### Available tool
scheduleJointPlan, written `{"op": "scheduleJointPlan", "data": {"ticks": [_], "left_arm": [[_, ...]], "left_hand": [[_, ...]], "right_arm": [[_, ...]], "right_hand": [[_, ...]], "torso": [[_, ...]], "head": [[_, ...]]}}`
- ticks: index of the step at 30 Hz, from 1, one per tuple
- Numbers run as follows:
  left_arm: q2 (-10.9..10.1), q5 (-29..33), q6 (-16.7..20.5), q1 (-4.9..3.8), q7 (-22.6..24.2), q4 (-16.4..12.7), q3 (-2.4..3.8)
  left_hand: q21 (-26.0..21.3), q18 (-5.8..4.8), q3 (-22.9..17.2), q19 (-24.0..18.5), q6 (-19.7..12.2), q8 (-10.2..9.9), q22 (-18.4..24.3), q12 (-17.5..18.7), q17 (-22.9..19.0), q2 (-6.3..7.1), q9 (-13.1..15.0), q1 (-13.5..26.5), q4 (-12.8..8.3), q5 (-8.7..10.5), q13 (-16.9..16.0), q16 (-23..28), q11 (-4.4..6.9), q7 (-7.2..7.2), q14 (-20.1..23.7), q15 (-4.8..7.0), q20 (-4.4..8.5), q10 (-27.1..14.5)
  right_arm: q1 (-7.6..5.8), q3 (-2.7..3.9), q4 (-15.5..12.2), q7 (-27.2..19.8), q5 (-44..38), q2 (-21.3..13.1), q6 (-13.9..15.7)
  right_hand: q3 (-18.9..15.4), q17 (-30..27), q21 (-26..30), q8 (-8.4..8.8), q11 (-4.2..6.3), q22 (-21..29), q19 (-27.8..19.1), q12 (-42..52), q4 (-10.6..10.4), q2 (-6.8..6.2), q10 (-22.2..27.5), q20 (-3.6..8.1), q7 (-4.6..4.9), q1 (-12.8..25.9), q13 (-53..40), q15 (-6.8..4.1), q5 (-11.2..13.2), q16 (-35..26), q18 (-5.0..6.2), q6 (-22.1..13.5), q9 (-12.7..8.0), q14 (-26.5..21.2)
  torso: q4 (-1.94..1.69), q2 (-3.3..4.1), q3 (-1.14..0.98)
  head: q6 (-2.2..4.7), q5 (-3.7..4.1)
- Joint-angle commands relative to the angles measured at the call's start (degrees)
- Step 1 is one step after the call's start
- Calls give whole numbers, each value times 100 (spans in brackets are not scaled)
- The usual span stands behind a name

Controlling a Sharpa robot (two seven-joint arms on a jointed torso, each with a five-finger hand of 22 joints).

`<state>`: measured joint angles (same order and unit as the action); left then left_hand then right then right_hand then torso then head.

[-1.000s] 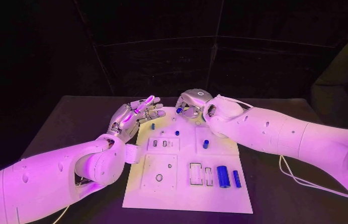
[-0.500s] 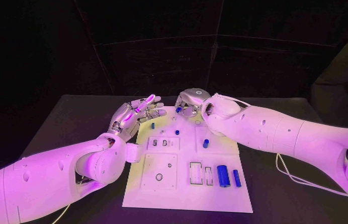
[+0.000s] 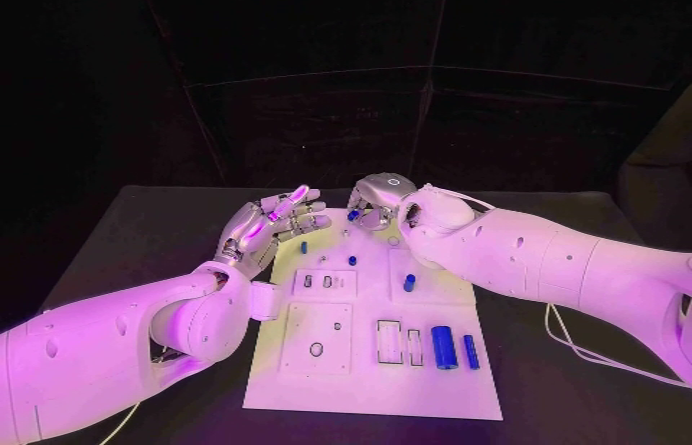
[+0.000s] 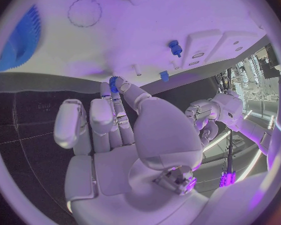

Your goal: Assemble the parts on the task board

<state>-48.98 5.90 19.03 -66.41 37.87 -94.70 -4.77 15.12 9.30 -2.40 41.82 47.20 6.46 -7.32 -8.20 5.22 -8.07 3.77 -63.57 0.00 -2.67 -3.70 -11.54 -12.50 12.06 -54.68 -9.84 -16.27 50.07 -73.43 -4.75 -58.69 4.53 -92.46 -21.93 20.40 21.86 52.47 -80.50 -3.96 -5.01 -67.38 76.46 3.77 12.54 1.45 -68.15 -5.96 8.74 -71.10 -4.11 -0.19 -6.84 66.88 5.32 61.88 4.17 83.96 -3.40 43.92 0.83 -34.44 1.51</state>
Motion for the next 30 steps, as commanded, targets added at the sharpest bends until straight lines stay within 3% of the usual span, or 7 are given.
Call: {"op": "scheduleJointPlan", "data": {"ticks": [1,11,13,17,22,26,30], "left_arm": [[8,-22,-99,-15,-4,-2,3],[22,-21,-132,-25,-57,31,3],[23,-21,-137,-26,-63,34,3],[23,-21,-146,-28,-76,38,3],[6,-21,-160,-30,-87,41,3],[-17,-21,-176,-32,-91,34,3],[-44,-21,-202,-34,-98,26,2]], "left_hand": [[17,110,-35,39,-64,-29,9,24,-11,-67,-10,-6,-9,-26,10,36,-31,398,-35,-17,-2,7],[13,108,-38,37,-82,-39,14,33,-17,-71,-12,-5,-9,-26,10,47,-35,402,-27,-21,-3,-2],[11,107,-39,36,-90,-43,17,37,-20,-72,-13,-4,-9,-26,11,52,-37,403,-23,-23,-3,-5],[9,106,-39,35,-102,-48,19,40,-22,-73,-14,-2,-8,-26,11,56,-38,405,-20,-24,-4,-8],[7,105,-38,33,-111,-53,21,45,-25,-75,-15,2,-5,-26,11,62,-40,407,-16,-26,-4,-12],[6,105,-37,32,-112,-56,24,48,-27,-76,-15,7,-2,-25,11,66,-41,408,-13,-28,-5,-15],[5,105,-37,32,-108,-57,24,49,-29,-76,-15,8,-1,-25,11,68,-42,408,-12,-28,-5,-16]], "right_arm": [[-10,-1,25,85,-48,20,-306],[-11,0,96,88,-49,55,-307],[-11,0,107,86,-48,55,-273],[-11,0,93,71,-31,33,-98],[-12,4,-89,61,16,-135,108],[-12,137,-404,75,101,-427,216],[-12,267,-921,179,303,-930,195]], "right_hand": [[-3,-24,-11,22,-4,25,-14,-15,-36,-4,45,-37,12,58,7,35,31,4,-78,-48,-8,59],[-14,-224,73,44,-50,218,-151,-25,-102,-92,207,-66,54,80,25,72,42,-114,-39,-200,-29,-8],[-62,-329,125,52,-85,328,-226,-27,-155,-171,356,-93,99,132,34,112,38,-181,-19,-369,-48,-44],[-298,-660,286,48,-113,640,-422,10,-276,-339,714,-133,95,116,21,128,62,-400,45,-981,-48,-128],[-377,-707,308,38,-113,675,-436,44,-309,-350,752,-131,102,71,15,125,40,-429,50,-1055,-38,-132],[-434,-671,290,-16,-104,624,-386,168,-365,-313,611,-125,97,-4,-5,117,-71,-393,39,-906,0,-104],[-434,-352,141,-94,-24,306,-179,446,-416,-291,105,-92,89,-48,-96,65,-205,-152,-19,-670,37,-7]], "torso": [[1,8,4],[-5,6,7],[-4,5,8],[6,7,6],[25,-3,-1],[36,-9,3],[86,-38,-11]], "head": [[-6,-12],[-16,-24],[-15,-27],[-19,-35],[-11,-49],[-4,-42],[-3,-47]]}}
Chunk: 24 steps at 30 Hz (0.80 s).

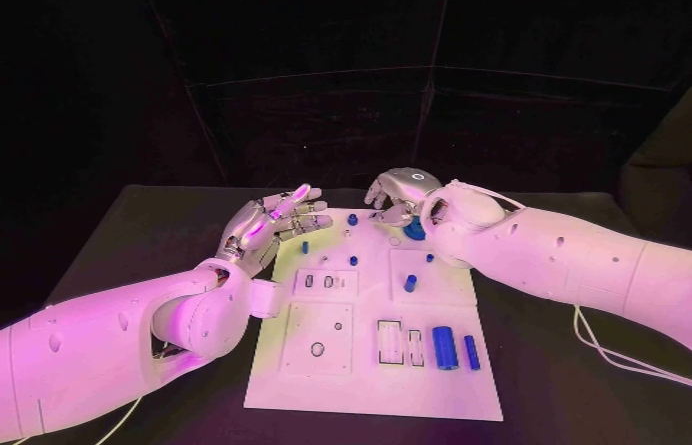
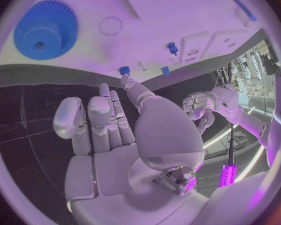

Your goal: Assemble the parts on the task board

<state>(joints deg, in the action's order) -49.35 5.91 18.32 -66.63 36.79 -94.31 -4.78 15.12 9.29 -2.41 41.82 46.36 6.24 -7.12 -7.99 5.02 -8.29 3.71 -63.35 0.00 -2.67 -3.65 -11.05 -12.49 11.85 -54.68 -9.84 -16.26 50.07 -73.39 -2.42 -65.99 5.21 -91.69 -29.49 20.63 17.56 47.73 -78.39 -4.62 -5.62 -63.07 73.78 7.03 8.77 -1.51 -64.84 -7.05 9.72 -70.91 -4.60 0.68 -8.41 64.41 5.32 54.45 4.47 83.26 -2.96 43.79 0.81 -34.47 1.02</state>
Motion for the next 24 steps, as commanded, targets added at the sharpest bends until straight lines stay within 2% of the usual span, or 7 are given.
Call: {"op": "scheduleJointPlan", "data": {"ticks": [1,3,7,10,12,18,24], "left_arm": [[-14,-22,-136,-12,9,-15,3],[-26,-22,-149,-12,2,-15,3],[-36,-23,-160,-12,-8,-11,3],[-34,-23,-171,-12,-14,-12,2],[-29,-23,-195,-11,-14,-17,2],[-18,-23,-238,-10,-29,4,2],[-4,-23,-256,-9,-41,43,2]], "left_hand": [[5,106,-37,32,-6,-32,5,28,-9,-55,-8,-13,-1,-25,6,19,-42,428,-12,-28,-5,-16],[5,106,-37,32,-6,-32,5,28,-9,-55,-8,-13,-1,-25,6,19,-42,428,-12,-28,-5,-16],[5,106,-37,32,-6,-32,5,28,-9,-55,-8,-13,-1,-25,6,19,-42,428,-12,-28,-5,-16],[4,105,-38,32,-19,-35,6,29,-11,-57,-9,-11,0,-25,6,22,-42,427,-11,-29,-5,-15],[4,105,-38,32,-19,-35,6,29,-11,-57,-9,-11,0,-25,6,22,-42,427,-11,-29,-5,-15],[4,105,-38,32,-23,-36,6,30,-11,-58,-9,-11,1,-26,5,23,-42,427,-10,-29,-5,-15],[4,105,-38,32,-23,-36,6,30,-11,-58,-9,-11,1,-26,5,23,-42,427,-10,-29,-5,-15]], "right_arm": [[-16,52,-279,140,251,-265,125],[-16,110,-575,276,360,-594,-108],[-16,158,-845,480,581,-1000,-467],[-17,170,-897,563,724,-1156,-595],[-16,177,-900,611,820,-1244,-674],[-15,182,-761,665,1029,-1286,-886],[-11,183,-520,637,1109,-1135,-1033]], "right_hand": [[-24,240,-126,-41,92,-247,165,276,-36,-23,-500,36,-33,-81,-123,-56,-67,178,-41,114,13,92],[-232,677,-282,-74,250,-576,373,761,-75,-275,-1179,147,-131,20,-432,-185,-258,483,-104,218,23,186],[-558,1425,-499,14,306,-1041,652,1405,-246,-453,-1380,237,-196,128,-1032,-245,-341,989,-200,61,-19,303],[-835,1725,-560,15,292,-1161,703,2095,-426,-480,-1020,242,-198,35,-1803,-227,-354,1202,-217,-16,-19,304],[-1001,1893,-584,2,271,-1209,713,2814,-617,-390,-807,206,-170,-30,-2593,-204,-369,1315,-230,-80,-15,303],[-1400,2236,-625,-18,222,-1297,734,3979,-1000,-359,-562,159,-113,-222,-3939,-158,-359,1521,-238,-283,-19,329],[-1513,2403,-642,-28,205,-1333,748,4323,-1128,-328,-586,143,-96,-329,-4339,-143,-366,1616,-244,-366,-19,351]], "torso": [[62,-31,-13],[92,-47,-19],[154,-70,-26],[177,-74,-31],[195,-77,-40],[170,-68,-41],[160,-63,-39]], "head": [[-2,5],[-6,27],[9,29],[20,7],[18,-2],[20,67],[7,72]]}}
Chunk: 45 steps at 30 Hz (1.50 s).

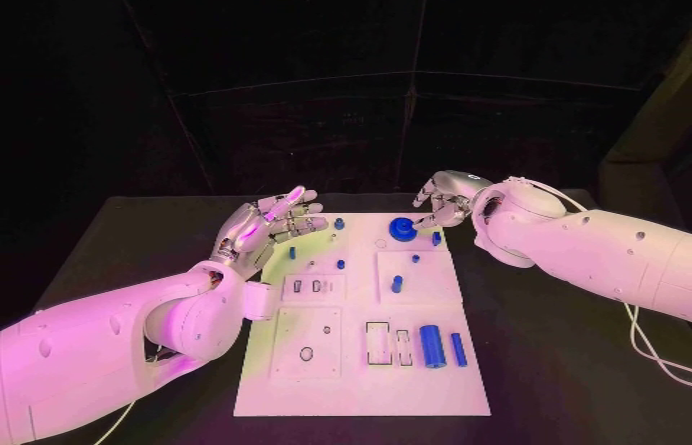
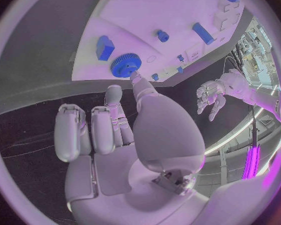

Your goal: Assemble the parts on the task board

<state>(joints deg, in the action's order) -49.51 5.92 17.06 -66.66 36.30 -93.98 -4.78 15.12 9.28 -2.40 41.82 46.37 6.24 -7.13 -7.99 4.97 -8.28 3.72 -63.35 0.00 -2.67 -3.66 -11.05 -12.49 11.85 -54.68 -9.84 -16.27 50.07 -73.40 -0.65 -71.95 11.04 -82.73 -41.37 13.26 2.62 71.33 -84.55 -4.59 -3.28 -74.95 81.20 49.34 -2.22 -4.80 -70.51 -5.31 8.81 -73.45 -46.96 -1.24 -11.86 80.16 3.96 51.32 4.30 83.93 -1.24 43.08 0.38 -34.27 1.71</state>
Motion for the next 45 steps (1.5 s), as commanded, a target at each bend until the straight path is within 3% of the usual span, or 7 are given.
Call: {"op": "scheduleJointPlan", "data": {"ticks": [1,6,13,28,45], "left_arm": [[14,-23,-132,-6,7,14,2],[37,-23,-147,-5,2,40,2],[48,-23,-155,-4,-24,57,2],[66,-23,-165,-4,-43,87,2],[85,-23,-179,-3,-56,113,2]], "left_hand": [[4,106,-38,32,-23,-36,7,30,-6,-58,-10,-11,1,-26,6,23,-42,428,-10,-29,-5,-15],[3,106,-44,33,-33,-42,11,33,-10,-69,-10,-9,4,-26,6,29,-43,429,-7,-30,-6,-16],[2,106,-49,33,-38,-45,13,36,-12,-79,-10,-9,6,-27,5,33,-43,430,-6,-31,-6,-17],[2,106,-49,33,-38,-45,13,36,-12,-79,-10,-9,6,-27,5,33,-43,430,-6,-31,-6,-17],[2,106,-49,33,-38,-45,13,36,-12,-79,-10,-9,6,-27,5,33,-43,430,-6,-31,-6,-17]], "right_arm": [[-10,6,101,45,217,71,-320],[-4,5,247,-36,250,195,-495],[4,4,335,-101,253,295,-467],[31,2,439,-141,162,458,-674],[48,1,569,-98,109,535,-793]], "right_hand": [[-28,67,-28,-32,-30,-150,7,147,-39,4,-34,-32,-5,-88,-161,50,-25,55,-108,-61,-3,288],[-130,347,-47,-54,-14,-195,26,745,-119,18,-225,-31,-30,-164,-781,44,-128,209,-116,-122,0,331],[-181,472,-71,-96,-11,-253,58,1078,-164,66,-308,-30,-37,-209,-1127,43,-163,277,-127,-114,11,348],[-231,737,-150,-179,-3,-444,175,1677,-163,140,-541,-30,-51,-315,-1757,41,-185,420,-165,-46,30,392],[-142,1022,-231,-257,5,-641,294,2104,-67,319,-721,-29,-58,-508,-2224,39,-132,573,-205,67,40,440]], "torso": [[-15,9,3],[-16,15,8],[-4,13,6],[-10,12,-1],[-12,16,-4]], "head": [[-13,3],[-28,-21],[-53,-84],[-91,-58],[-117,-52]]}}
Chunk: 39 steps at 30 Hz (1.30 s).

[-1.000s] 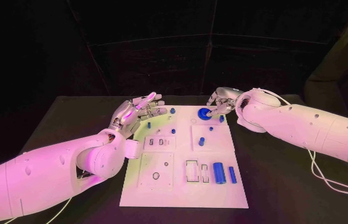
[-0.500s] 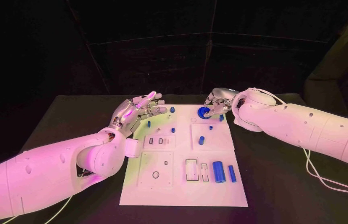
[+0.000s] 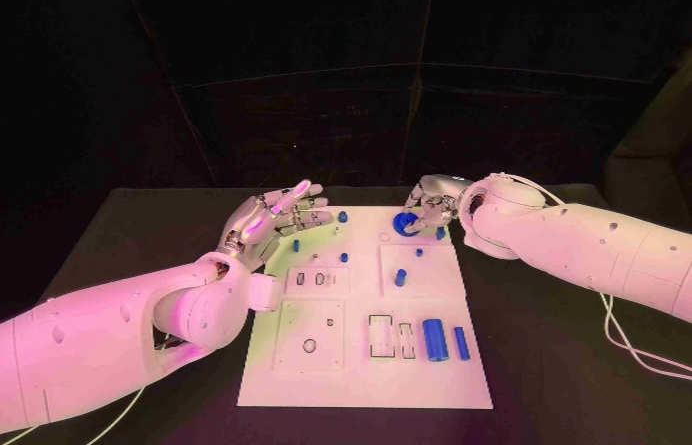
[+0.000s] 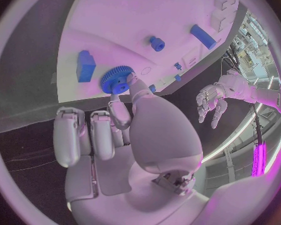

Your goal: Assemble the parts on the task board

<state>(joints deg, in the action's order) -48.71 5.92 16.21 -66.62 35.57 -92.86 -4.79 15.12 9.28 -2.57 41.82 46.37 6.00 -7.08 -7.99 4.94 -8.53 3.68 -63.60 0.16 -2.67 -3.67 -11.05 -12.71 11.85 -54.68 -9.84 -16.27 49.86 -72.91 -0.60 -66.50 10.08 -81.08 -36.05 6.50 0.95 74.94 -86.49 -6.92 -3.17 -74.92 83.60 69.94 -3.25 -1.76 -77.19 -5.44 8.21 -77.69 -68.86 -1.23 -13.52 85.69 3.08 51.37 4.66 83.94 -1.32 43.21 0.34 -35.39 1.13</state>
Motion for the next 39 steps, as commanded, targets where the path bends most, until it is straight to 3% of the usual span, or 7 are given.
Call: {"op": "scheduleJointPlan", "data": {"ticks": [1,5,9,15,21,29,39], "left_arm": [[5,-23,-95,-7,17,1,3],[6,-23,-97,-6,13,7,3],[7,-23,-98,-6,9,9,3],[1,-23,-98,-6,8,7,3],[-10,-23,-96,-6,9,-7,3],[-86,-23,-77,-8,29,-17,3],[-197,-24,-46,-12,83,25,4]], "left_hand": [[2,105,-33,33,-38,-22,8,36,-9,-55,-7,16,-10,-27,6,34,-22,430,-6,-31,-6,5],[2,105,-33,33,-38,-22,8,36,-9,-55,-7,16,-10,-27,6,34,-22,430,-6,-31,-6,5],[0,105,-43,34,-39,-28,14,42,-15,-72,-6,16,-8,-27,5,43,-24,433,-5,-32,-7,4],[0,105,-43,34,-39,-28,14,42,-15,-72,-6,16,-8,-27,5,43,-24,433,-5,-32,-7,4],[0,105,-43,34,-39,-28,14,42,-15,-72,-6,16,-8,-27,5,43,-24,433,-5,-32,-7,4],[-1,105,-47,35,-31,-29,16,43,-17,-76,-5,16,-8,-27,4,45,-24,433,-6,-32,-7,6],[-1,105,-49,36,-31,-30,17,44,-18,-78,-5,14,-10,-27,4,47,-24,433,-7,-32,-7,6]], "right_arm": [[0,-4,28,-1,-58,3,-116],[1,-4,45,-4,-99,9,-105],[3,-4,40,-16,-211,15,-77],[15,-4,-67,-100,-440,-4,338],[28,-4,-174,-214,-582,23,760],[29,-2,-473,-223,-786,9,1153],[27,1,-677,-162,-989,340,1252]], "right_hand": [[44,667,-39,-30,-7,-650,58,58,50,34,-57,-16,4,-108,-51,39,49,23,-119,73,5,440],[239,714,-56,-49,-14,-693,82,133,192,157,-82,-16,17,-319,-147,42,142,47,-127,129,2,446],[404,758,-70,-78,-17,-728,100,202,319,178,-109,-24,29,-436,-233,51,157,69,-134,224,1,452],[662,802,-104,-260,12,-816,156,334,419,248,-190,-20,-13,-473,-381,34,92,90,-152,661,55,458],[815,799,-118,-303,73,-853,179,398,361,260,-248,23,-92,-271,-459,-18,20,87,-159,845,53,455],[883,806,-123,-281,89,-864,185,401,323,221,-263,44,-107,-142,-475,-35,27,88,-162,877,34,456],[907,807,-126,-259,90,-875,192,394,311,183,-264,50,-106,-86,-475,-37,45,88,-164,870,21,457]], "torso": [[-3,3,-1],[-5,1,-3],[-4,1,-3],[3,0,-5],[-4,-3,-6],[-15,-7,4],[-27,12,3]], "head": [[-5,6],[-1,0],[-1,6],[0,0],[30,3],[59,-26],[80,-92]]}}
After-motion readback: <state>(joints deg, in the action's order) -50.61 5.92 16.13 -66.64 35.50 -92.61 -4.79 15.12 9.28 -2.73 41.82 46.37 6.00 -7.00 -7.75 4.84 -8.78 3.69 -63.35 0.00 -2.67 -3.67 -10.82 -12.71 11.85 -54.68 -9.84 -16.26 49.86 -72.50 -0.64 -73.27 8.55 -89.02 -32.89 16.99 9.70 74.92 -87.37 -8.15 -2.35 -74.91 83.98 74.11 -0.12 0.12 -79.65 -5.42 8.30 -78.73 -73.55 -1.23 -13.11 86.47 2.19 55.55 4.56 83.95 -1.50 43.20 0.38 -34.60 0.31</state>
